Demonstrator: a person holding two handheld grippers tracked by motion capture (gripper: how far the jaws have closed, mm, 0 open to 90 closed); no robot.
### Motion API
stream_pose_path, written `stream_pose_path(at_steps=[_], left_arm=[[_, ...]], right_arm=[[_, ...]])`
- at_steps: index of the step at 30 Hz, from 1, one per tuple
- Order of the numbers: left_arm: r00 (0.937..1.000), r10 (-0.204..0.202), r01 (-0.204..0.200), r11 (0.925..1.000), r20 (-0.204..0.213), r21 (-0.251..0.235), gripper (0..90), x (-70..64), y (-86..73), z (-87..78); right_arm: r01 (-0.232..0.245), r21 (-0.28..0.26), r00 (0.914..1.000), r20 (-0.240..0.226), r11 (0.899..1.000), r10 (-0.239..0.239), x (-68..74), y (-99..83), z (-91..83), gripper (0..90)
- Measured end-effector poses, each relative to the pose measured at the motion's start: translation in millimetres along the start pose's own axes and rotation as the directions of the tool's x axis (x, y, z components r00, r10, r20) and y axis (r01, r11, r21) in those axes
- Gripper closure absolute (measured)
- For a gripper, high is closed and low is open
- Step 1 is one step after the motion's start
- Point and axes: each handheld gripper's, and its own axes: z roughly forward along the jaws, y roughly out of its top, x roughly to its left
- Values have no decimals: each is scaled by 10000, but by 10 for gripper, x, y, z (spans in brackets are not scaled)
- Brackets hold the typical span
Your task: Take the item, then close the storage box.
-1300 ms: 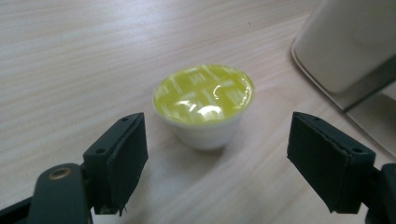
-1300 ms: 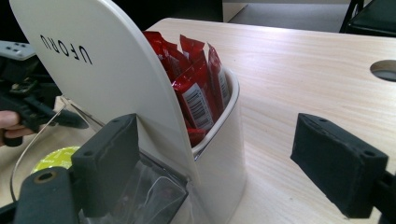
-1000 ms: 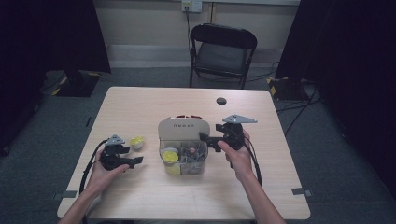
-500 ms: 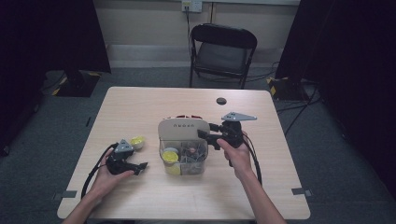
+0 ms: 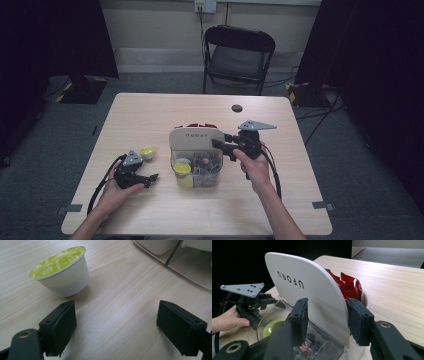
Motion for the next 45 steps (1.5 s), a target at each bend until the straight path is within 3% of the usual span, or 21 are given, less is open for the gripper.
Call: stream_pose_path(at_steps=[21,45], left_arm=[[10000,-14,14,10000,7,4,154,0,1,2],[10000,19,-19,10000,42,16,149,7,4,8]], right_arm=[[104,145,9997,-226,9998,-101,59,-53,-50,518],[182,366,9990,-425,9992,-167,129,-121,-69,393]])
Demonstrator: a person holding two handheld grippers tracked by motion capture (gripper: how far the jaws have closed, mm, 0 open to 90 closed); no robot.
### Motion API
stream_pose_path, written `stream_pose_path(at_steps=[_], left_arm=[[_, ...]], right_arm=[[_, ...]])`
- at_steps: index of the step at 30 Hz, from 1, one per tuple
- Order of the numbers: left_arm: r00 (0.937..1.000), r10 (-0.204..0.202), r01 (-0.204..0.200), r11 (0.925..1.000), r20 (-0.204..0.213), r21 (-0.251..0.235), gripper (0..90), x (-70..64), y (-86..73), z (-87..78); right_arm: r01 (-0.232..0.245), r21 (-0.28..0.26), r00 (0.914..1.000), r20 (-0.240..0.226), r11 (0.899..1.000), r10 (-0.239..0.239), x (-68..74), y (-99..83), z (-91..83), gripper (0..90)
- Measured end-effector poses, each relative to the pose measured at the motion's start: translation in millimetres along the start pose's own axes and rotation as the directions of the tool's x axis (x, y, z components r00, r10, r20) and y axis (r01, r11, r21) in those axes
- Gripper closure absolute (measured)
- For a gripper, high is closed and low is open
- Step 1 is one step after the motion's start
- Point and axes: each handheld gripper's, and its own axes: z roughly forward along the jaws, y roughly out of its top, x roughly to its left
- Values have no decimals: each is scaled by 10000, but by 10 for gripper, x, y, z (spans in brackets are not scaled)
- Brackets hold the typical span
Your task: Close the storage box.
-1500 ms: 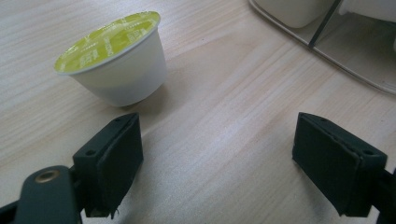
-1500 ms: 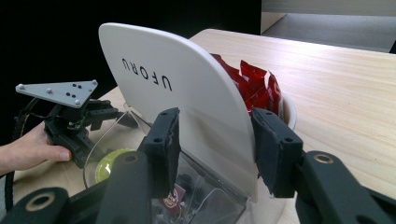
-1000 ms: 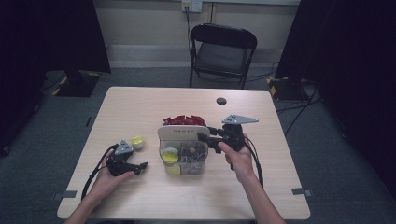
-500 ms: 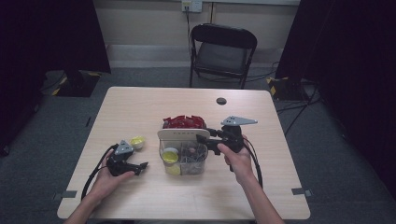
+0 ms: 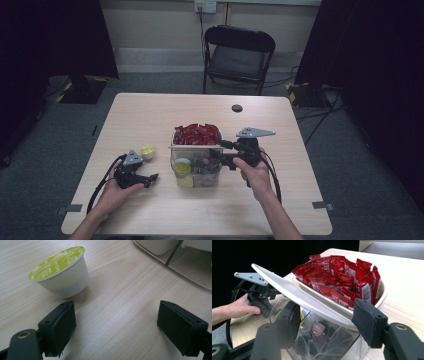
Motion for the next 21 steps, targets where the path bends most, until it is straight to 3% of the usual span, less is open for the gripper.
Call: stream_pose_path(at_steps=[2,4,6,10,21], left_arm=[[10000,-2,2,10000,0,1,149,0,0,0],[10000,20,-20,10000,37,-20,148,4,0,3],[10000,59,-59,10000,45,10,148,8,3,1],[10000,5,-5,10000,92,-22,147,7,4,7],[9999,21,-21,10000,117,-29,146,10,5,9]], right_arm=[[5,-1,10000,-3,10000,-5,9,-9,-7,373],[-14,61,10000,44,10000,13,21,-16,0,264],[94,109,9998,180,9999,-96,38,-25,8,276],[153,126,9995,259,9998,-157,66,-33,15,195],[312,217,9990,303,9993,-319,119,-65,26,219]])
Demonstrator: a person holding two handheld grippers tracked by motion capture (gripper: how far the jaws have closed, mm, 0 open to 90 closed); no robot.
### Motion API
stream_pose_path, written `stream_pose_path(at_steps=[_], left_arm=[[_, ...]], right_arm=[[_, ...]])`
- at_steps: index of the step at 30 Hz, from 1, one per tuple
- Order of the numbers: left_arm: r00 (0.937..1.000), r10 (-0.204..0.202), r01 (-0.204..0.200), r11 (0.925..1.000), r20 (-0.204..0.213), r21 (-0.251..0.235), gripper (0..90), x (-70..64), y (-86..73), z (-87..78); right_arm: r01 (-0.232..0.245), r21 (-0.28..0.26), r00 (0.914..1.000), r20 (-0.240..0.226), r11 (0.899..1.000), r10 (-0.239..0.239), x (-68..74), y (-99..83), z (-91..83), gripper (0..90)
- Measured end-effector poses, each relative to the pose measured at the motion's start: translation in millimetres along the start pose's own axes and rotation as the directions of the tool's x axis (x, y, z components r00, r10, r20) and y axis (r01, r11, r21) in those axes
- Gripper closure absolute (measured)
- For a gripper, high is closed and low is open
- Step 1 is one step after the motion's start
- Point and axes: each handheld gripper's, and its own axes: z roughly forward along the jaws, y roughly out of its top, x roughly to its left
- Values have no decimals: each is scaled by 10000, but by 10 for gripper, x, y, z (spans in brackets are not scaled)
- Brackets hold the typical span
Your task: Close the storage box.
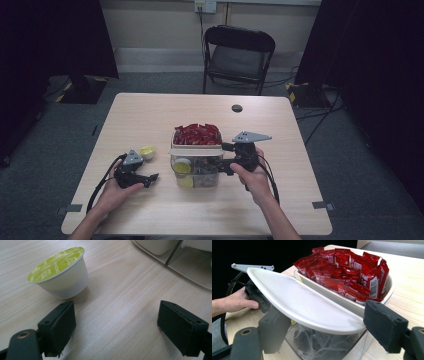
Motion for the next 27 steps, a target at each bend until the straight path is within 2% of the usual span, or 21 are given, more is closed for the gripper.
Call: stream_pose_path(at_steps=[8,10,15,27], left_arm=[[10000,-4,4,10000,6,0,146,0,0,0],[10000,0,0,10000,4,0,146,0,0,0],[10000,4,-4,10000,-1,0,146,0,0,0],[10000,61,-61,10000,-17,-7,146,4,1,0]], right_arm=[[129,-91,9994,320,9999,-126,46,-22,-39,199],[-37,-8,9998,219,10000,37,35,-28,-64,165],[-249,12,9993,278,9997,248,-12,-71,-107,168],[-242,215,9997,86,9995,240,-2,-204,-78,166]])
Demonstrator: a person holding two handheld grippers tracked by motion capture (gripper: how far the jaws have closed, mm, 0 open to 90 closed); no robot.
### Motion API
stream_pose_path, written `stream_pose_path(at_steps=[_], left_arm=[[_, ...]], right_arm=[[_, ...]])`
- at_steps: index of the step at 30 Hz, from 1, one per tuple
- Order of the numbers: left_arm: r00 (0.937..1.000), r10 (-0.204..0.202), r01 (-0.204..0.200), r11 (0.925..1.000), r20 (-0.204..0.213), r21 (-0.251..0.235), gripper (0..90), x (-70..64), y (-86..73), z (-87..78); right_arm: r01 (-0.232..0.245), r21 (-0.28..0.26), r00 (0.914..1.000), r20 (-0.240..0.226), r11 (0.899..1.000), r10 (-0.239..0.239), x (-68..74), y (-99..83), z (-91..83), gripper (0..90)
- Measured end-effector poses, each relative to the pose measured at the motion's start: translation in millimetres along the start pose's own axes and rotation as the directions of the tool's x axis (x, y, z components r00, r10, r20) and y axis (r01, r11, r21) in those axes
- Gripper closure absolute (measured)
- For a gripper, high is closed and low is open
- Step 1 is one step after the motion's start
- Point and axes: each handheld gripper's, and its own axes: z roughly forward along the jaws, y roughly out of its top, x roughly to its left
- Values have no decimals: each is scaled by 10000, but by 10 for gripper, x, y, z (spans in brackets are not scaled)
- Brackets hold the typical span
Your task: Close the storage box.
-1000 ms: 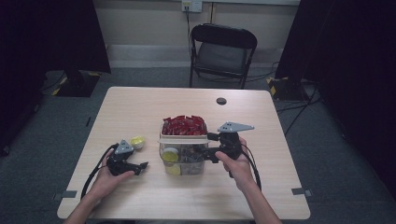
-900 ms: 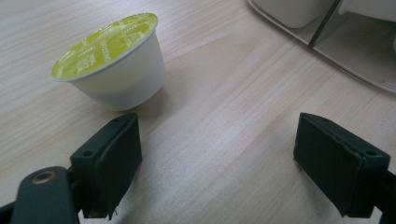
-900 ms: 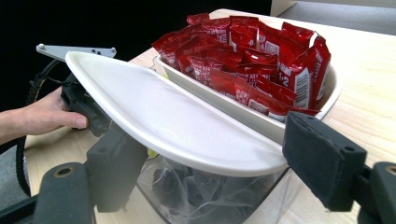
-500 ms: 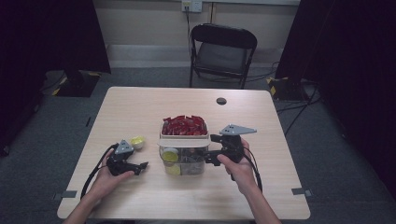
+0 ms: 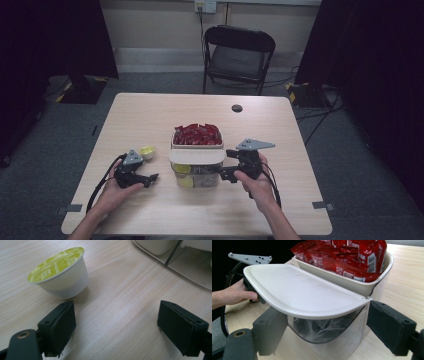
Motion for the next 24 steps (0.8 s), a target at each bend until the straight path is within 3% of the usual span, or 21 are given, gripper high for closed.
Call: stream_pose_path(at_steps=[24], left_arm=[[10000,-49,49,10000,27,7,146,-3,-1,1]], right_arm=[[-153,475,9999,-21,9988,154,-23,-243,53,159]])
